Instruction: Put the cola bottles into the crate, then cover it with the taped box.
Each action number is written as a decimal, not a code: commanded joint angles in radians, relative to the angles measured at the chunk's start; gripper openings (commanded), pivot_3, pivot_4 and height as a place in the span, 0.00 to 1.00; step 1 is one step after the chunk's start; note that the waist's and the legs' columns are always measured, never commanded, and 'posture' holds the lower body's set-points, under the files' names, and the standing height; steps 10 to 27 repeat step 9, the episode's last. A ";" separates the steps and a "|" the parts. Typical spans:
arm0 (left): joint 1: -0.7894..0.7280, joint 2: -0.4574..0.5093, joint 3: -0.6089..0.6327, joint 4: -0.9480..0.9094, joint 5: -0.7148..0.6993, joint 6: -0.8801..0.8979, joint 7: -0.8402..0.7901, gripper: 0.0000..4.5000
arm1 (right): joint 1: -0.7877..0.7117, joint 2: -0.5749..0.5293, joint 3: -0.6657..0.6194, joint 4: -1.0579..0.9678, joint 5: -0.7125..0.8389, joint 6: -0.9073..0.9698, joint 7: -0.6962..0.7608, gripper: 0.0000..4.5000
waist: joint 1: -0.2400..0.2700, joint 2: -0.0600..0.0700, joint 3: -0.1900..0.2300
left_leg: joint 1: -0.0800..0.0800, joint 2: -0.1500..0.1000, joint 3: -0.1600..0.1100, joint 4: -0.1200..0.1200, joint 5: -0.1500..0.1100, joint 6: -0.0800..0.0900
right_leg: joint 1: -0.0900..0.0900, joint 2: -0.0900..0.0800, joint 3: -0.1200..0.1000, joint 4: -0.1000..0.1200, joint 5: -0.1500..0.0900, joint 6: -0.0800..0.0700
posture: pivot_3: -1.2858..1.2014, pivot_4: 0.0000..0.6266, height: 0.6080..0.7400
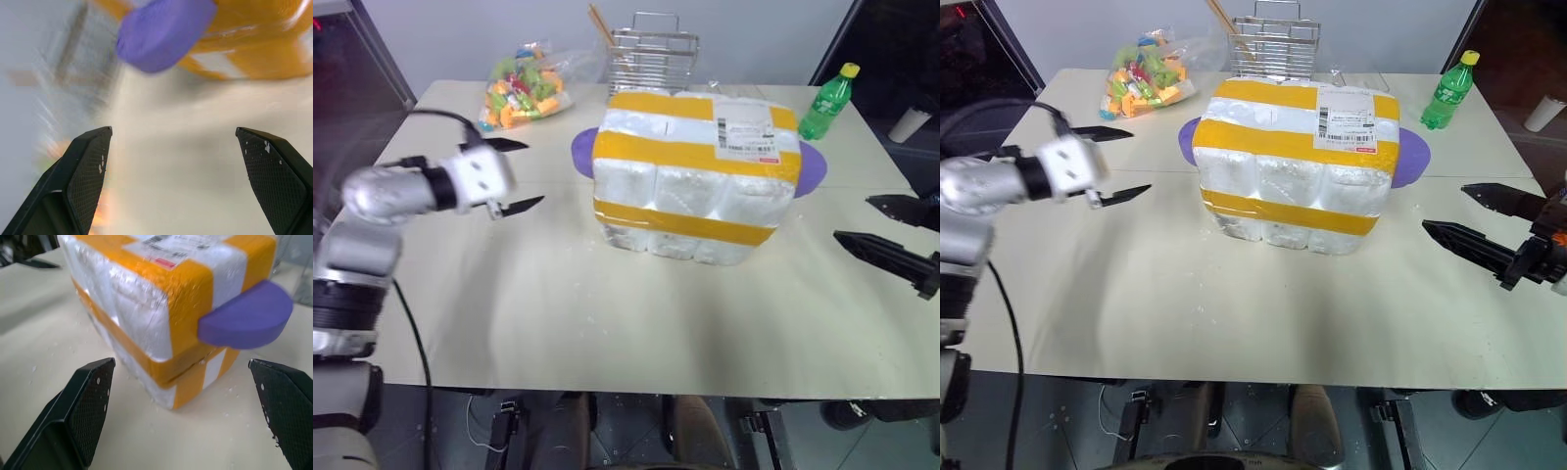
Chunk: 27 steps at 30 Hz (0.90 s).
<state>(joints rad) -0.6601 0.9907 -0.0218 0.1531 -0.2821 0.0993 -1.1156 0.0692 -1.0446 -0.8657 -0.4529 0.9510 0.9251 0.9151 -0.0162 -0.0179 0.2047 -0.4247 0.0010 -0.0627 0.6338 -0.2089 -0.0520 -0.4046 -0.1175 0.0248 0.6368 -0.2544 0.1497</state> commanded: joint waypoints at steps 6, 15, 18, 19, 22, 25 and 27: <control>-0.090 0.182 0.025 0.045 -0.308 0.501 -0.483 0.94 | -0.059 -0.091 0.168 0.138 -0.132 -0.148 0.140 1.00 | 0.004 0.002 -0.001 | 0.004 0.000 0.000 -0.001 0.000 0.000 | 0.003 0.000 0.000 0.000 -0.001 -0.002 | 0.52 0.24 0.99; -0.135 0.155 -0.009 0.082 -0.255 0.472 -0.495 0.94 | -0.121 -0.103 0.223 0.184 -0.143 -0.162 0.151 1.00 | 0.003 0.001 -0.001 | 0.004 0.000 0.000 0.000 0.000 0.000 | 0.005 0.000 0.000 -0.003 -0.002 -0.004 | 0.52 0.24 0.99; -0.135 0.155 -0.009 0.082 -0.255 0.472 -0.495 0.94 | -0.121 -0.103 0.223 0.184 -0.143 -0.162 0.151 1.00 | 0.003 0.001 -0.001 | 0.004 0.000 0.000 0.000 0.000 0.000 | 0.005 0.000 0.000 -0.003 -0.002 -0.004 | 0.52 0.24 0.99; -0.135 0.155 -0.009 0.082 -0.255 0.472 -0.495 0.94 | -0.121 -0.103 0.223 0.184 -0.143 -0.162 0.151 1.00 | 0.003 0.001 -0.001 | 0.004 0.000 0.000 0.000 0.000 0.000 | 0.005 0.000 0.000 -0.003 -0.002 -0.004 | 0.52 0.24 0.99; -0.135 0.155 -0.009 0.082 -0.255 0.472 -0.495 0.94 | -0.121 -0.103 0.223 0.184 -0.143 -0.162 0.151 1.00 | 0.003 0.001 -0.001 | 0.004 0.000 0.000 0.000 0.000 0.000 | 0.005 0.000 0.000 -0.003 -0.002 -0.004 | 0.52 0.24 0.99; -0.135 0.155 -0.009 0.082 -0.255 0.472 -0.495 0.94 | -0.121 -0.103 0.223 0.184 -0.143 -0.162 0.151 1.00 | 0.003 0.001 -0.001 | 0.004 0.000 0.000 0.000 0.000 0.000 | 0.005 0.000 0.000 -0.003 -0.002 -0.004 | 0.52 0.24 0.99; -0.135 0.155 -0.009 0.082 -0.255 0.472 -0.495 0.94 | -0.121 -0.103 0.223 0.184 -0.143 -0.162 0.151 1.00 | 0.003 0.001 -0.001 | 0.004 0.000 0.000 0.000 0.000 0.000 | 0.005 0.000 0.000 -0.003 -0.002 -0.004 | 0.52 0.24 0.99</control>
